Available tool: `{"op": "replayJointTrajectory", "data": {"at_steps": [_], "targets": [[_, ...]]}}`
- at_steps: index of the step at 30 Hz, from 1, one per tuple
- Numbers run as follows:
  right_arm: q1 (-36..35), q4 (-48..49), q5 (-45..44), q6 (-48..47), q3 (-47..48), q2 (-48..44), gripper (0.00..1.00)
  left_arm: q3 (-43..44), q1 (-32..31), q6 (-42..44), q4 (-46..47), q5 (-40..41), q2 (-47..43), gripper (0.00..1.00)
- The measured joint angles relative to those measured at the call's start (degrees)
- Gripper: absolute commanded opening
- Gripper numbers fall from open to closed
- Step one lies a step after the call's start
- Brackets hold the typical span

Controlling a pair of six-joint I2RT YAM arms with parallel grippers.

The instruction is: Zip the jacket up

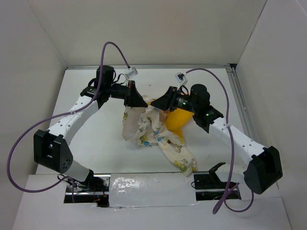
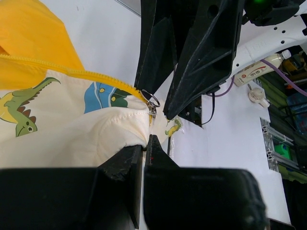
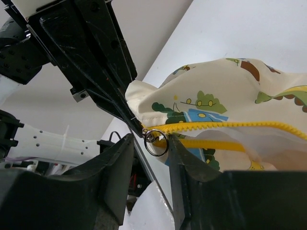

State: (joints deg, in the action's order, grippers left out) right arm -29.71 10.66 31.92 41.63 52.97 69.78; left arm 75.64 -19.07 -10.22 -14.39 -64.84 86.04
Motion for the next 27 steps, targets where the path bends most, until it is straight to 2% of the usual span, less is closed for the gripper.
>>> {"op": "replayJointTrajectory", "data": {"at_steps": [3, 6, 11, 13, 15, 22, 25, 26, 27], "targets": [[0.0, -0.2, -0.2, -0.3, 0.0, 0.0, 0.27, -0.3, 0.0, 0.0, 0.5, 0.0, 0.0, 0.00], [0.1, -1.0, -0.5, -0.5, 0.3, 0.0, 0.21, -1.1, 0.0, -0.1, 0.9, 0.0, 0.0, 0.00], [0.1, -2.3, -1.6, -0.7, 1.0, 0.0, 0.19, -1.1, 0.0, -0.1, 0.9, 0.9, 0.0, 0.00], [0.1, -3.1, -2.5, -1.2, 1.2, 0.0, 0.00, -1.1, 0.0, 0.0, 0.8, 1.7, 0.0, 0.00], [0.1, -4.5, -4.0, -1.7, 1.8, 0.0, 0.00, -1.2, 0.1, -0.1, 0.8, 2.0, -0.1, 0.00], [-0.7, -7.0, -5.7, -3.7, 3.8, 0.0, 0.11, -1.9, -0.2, 0.0, 0.9, 2.6, -0.5, 0.00], [-0.9, -7.4, -5.8, -4.0, 3.8, 0.0, 0.25, -1.9, -0.2, 0.4, 0.6, 3.1, -0.7, 0.00], [-0.9, -7.6, -5.9, -4.2, 3.8, -0.1, 0.39, -1.9, -0.2, 0.8, 0.6, 3.2, -0.8, 0.00], [-0.9, -7.8, -5.9, -4.2, 3.8, -0.1, 0.46, -1.9, -0.2, 0.9, 0.6, 3.3, -0.8, 0.00]]}}
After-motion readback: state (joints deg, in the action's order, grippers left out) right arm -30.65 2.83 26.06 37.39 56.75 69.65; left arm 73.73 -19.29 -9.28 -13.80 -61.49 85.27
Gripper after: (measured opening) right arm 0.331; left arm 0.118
